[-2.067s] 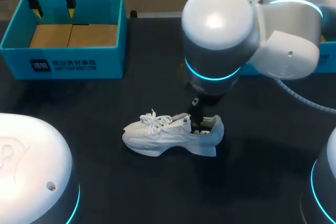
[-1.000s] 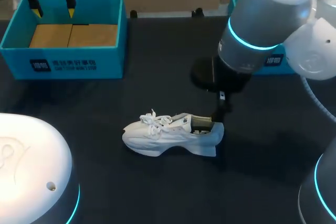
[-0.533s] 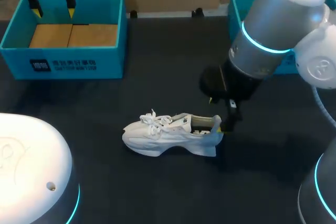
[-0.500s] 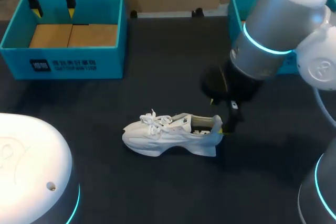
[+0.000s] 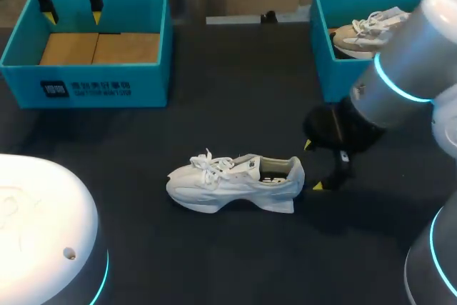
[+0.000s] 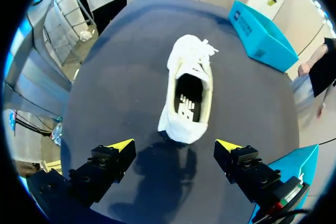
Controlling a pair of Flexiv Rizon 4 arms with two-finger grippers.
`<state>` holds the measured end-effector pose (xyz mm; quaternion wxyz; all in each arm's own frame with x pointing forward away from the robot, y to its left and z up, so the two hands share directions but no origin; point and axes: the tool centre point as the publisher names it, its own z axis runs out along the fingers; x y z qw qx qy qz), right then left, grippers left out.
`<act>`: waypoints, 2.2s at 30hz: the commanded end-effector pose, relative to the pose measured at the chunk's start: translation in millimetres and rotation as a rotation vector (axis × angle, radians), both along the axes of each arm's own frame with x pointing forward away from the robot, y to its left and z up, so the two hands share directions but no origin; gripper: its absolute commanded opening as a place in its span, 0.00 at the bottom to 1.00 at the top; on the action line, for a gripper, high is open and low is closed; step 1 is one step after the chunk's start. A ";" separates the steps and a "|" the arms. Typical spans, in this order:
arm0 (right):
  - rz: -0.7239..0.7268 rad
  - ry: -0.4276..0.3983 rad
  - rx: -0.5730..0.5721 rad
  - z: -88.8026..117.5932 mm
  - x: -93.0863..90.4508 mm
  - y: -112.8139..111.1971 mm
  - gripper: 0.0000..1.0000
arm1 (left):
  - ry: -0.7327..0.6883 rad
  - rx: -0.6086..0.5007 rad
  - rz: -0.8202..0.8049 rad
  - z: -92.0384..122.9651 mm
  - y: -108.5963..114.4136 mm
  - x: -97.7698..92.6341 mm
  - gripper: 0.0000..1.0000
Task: Take the shoe out of the shoebox, open the shoe tongue, remove and reinsert the insole, then place the shoe into the shoebox
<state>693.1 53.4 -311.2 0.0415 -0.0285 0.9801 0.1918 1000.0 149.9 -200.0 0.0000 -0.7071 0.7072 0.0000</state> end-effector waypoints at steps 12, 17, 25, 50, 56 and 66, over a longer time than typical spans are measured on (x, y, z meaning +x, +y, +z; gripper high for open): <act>-0.004 0.020 0.402 -26.0 9.3 -11.5 1.00 | 0.000 0.000 0.000 0.0 0.0 0.0 1.00; -0.012 0.017 0.381 -33.7 13.5 -8.3 1.00 | 0.000 0.000 0.000 0.0 0.0 0.0 1.00; -0.012 0.017 0.381 -33.7 13.5 -8.3 1.00 | 0.000 0.000 0.000 0.0 0.0 0.0 1.00; -0.045 0.018 0.405 -42.9 18.2 -7.9 1.00 | 0.000 0.000 0.000 0.0 0.0 0.0 1.00; -0.061 0.034 0.457 -61.5 27.0 -3.0 1.00 | 0.000 0.000 0.000 0.0 0.0 0.0 1.00; -0.059 0.052 0.489 -77.9 24.5 19.5 1.00 | 0.000 0.000 0.000 0.0 0.0 0.0 1.00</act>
